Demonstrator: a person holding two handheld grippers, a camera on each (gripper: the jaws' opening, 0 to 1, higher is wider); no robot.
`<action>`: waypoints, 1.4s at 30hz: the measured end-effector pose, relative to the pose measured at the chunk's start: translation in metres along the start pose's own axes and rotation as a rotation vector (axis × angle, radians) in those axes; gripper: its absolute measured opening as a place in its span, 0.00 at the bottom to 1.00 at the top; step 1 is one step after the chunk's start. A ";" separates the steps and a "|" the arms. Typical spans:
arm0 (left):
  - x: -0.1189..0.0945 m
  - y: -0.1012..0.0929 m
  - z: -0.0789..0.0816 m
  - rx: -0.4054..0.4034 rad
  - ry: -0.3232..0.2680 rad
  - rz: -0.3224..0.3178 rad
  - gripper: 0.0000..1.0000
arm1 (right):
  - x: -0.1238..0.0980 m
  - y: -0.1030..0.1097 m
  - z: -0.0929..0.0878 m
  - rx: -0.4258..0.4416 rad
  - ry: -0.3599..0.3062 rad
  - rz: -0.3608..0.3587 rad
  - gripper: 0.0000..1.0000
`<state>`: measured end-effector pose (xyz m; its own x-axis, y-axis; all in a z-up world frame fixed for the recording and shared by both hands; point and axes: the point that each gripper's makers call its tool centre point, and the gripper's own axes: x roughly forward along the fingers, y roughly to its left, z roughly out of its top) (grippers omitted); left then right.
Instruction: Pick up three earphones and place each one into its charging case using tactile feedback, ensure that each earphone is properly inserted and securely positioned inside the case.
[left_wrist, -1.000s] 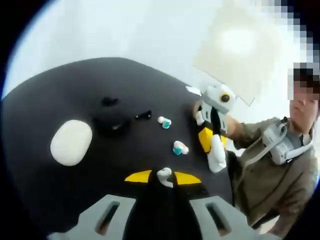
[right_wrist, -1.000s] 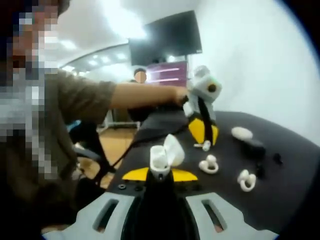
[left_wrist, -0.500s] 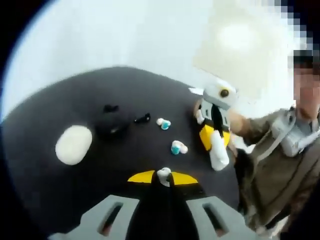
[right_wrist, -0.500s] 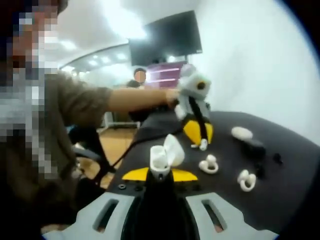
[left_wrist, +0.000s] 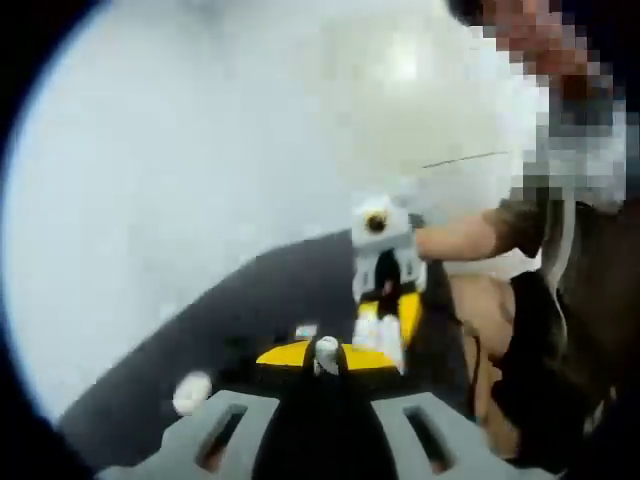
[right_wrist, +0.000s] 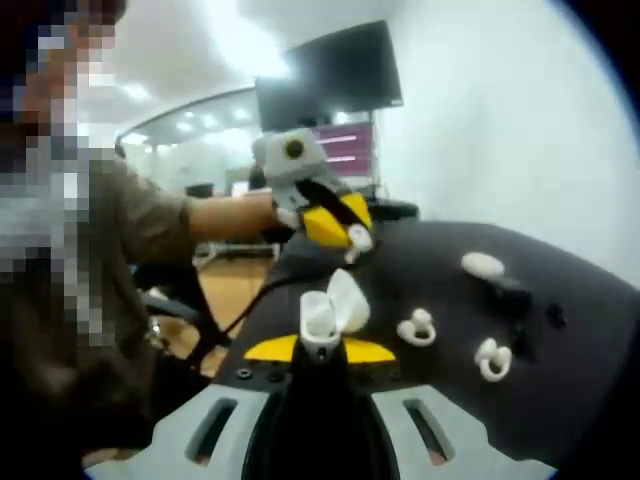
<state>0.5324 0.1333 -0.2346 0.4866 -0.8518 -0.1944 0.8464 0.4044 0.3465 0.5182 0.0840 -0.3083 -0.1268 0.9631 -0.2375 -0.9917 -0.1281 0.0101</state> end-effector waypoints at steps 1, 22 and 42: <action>0.001 -0.004 0.007 0.030 -0.010 -0.008 0.08 | 0.000 0.000 0.000 0.001 0.000 -0.001 0.17; 0.028 -0.041 -0.031 0.236 0.181 -0.047 0.08 | 0.000 -0.001 0.001 0.003 -0.002 -0.007 0.17; 0.027 -0.025 -0.029 -0.194 -0.082 -0.085 0.27 | 0.000 -0.002 0.001 0.010 -0.002 -0.011 0.17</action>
<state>0.5308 0.1104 -0.2750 0.3989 -0.9066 -0.1375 0.9133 0.3794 0.1479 0.5202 0.0843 -0.3074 -0.1162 0.9648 -0.2358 -0.9932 -0.1153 0.0175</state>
